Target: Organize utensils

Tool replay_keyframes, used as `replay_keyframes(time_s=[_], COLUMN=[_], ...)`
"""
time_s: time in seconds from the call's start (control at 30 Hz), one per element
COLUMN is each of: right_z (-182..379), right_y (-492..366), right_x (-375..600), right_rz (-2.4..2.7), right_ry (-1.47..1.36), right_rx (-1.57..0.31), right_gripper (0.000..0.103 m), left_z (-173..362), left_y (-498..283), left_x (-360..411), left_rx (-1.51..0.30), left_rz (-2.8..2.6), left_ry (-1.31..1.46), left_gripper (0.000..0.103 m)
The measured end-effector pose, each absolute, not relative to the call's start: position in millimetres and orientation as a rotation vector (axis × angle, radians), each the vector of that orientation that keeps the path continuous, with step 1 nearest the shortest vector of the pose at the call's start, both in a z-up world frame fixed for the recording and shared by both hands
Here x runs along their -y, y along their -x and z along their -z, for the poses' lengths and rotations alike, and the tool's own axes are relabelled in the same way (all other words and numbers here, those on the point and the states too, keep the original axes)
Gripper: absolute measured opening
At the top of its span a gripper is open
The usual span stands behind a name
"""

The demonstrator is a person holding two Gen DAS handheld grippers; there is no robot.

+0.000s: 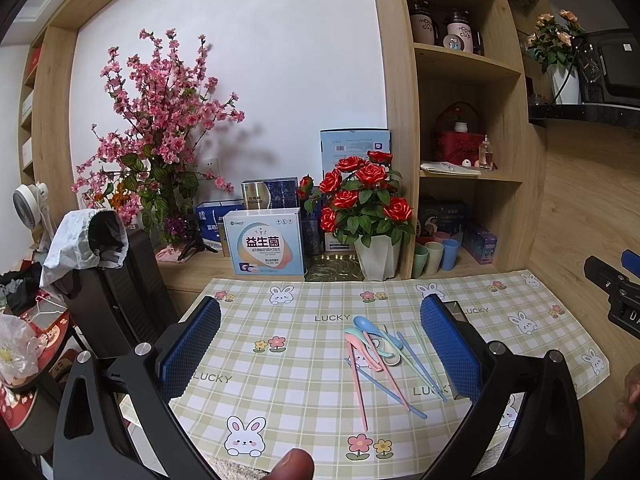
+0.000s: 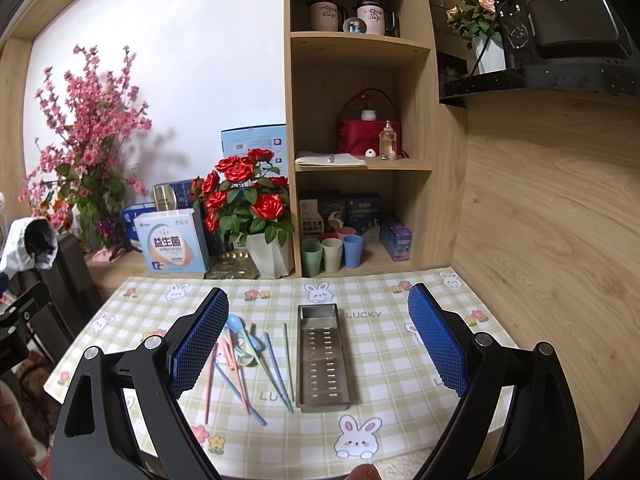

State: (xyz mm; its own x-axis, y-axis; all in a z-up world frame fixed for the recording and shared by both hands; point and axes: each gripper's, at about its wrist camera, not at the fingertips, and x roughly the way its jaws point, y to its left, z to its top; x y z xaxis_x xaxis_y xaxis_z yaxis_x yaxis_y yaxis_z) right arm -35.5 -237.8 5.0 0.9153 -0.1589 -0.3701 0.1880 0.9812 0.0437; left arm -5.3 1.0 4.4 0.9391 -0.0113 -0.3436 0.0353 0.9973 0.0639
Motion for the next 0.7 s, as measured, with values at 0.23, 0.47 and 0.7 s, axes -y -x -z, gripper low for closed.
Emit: replay_keyframes(time_s=[0.23,0.47,0.7], right_z=[-0.9,15.9,65.5], right_y=[28.9,-7.6,-73.6], right_x=[243.0,251.4,247.3], right_rz=[0.173,0.146,0.004], right_ry=[-0.099,-0.091,-0.116], right_rx=[-0.388,-0.396,-0.486], right_gripper=[0.088,0.088,0.088], left_z=[-4.0,13.3,58.7], left_y=[-0.3,-36.2,-89.1], left_x=[1.6,-5.0,-14.3], left_rx=[-0.358,-0.374,-0.469], left_rz=[0.008,0.024,0.042], left_ry=[-0.050,-0.050,-0.065], left_gripper=[0.098,0.098,0.097])
